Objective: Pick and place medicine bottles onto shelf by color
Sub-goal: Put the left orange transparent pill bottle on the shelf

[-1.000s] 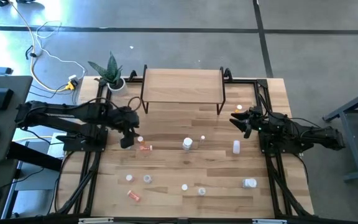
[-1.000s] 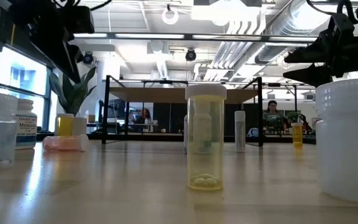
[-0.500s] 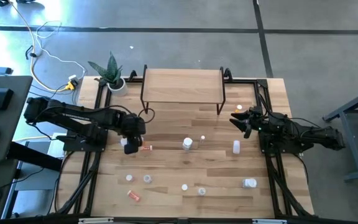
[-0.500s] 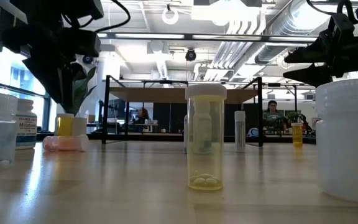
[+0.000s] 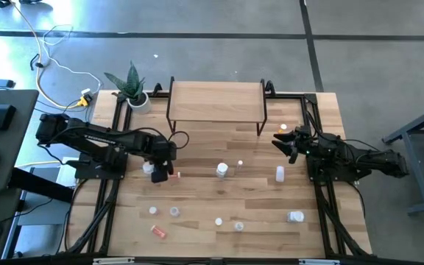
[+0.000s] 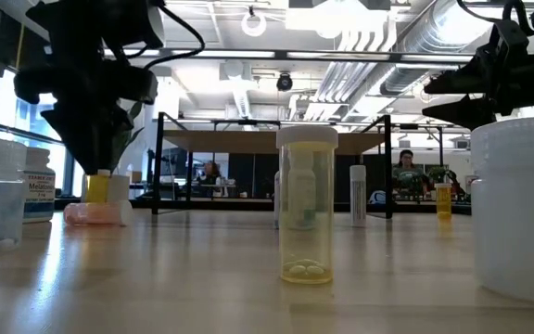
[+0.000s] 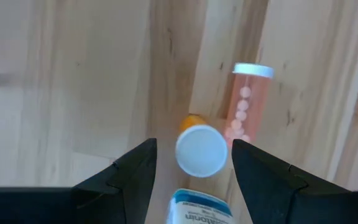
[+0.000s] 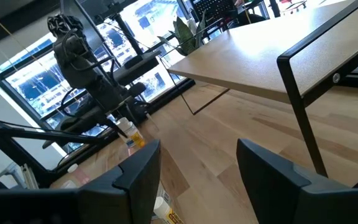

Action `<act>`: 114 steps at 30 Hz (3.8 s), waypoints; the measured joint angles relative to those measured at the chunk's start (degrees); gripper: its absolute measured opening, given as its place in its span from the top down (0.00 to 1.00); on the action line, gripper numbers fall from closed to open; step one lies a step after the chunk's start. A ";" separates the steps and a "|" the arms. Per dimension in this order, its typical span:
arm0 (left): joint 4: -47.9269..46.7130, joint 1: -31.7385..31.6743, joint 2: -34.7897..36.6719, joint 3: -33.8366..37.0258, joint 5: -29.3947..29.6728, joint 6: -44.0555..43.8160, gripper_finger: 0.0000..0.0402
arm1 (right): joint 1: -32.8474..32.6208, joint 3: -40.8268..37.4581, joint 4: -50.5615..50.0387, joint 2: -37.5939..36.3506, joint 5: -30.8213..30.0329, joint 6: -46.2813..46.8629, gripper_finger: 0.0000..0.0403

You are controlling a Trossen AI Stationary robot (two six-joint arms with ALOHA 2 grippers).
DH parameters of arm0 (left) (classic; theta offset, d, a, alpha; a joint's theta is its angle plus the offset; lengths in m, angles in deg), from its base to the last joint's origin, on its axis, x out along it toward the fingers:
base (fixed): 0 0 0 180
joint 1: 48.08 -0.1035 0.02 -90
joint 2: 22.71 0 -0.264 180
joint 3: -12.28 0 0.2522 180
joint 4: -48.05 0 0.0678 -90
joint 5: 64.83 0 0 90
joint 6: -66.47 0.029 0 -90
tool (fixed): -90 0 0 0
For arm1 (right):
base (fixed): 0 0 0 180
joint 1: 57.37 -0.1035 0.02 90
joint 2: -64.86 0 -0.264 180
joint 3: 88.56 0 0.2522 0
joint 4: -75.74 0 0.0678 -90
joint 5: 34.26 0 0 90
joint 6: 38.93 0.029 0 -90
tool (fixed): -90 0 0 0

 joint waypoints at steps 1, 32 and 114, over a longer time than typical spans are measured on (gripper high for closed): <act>-0.01 0.00 -0.27 0.00 0.23 0.00 0.50 | 0.00 0.00 0.00 0.01 0.01 0.00 0.50; -0.15 -0.09 -0.38 -0.99 -2.24 -2.90 0.72 | 0.02 0.00 0.00 0.00 0.00 0.00 0.50; -33.71 -41.22 -28.48 -64.19 4.32 10.52 0.72 | 0.01 0.00 0.00 0.00 0.02 0.00 0.50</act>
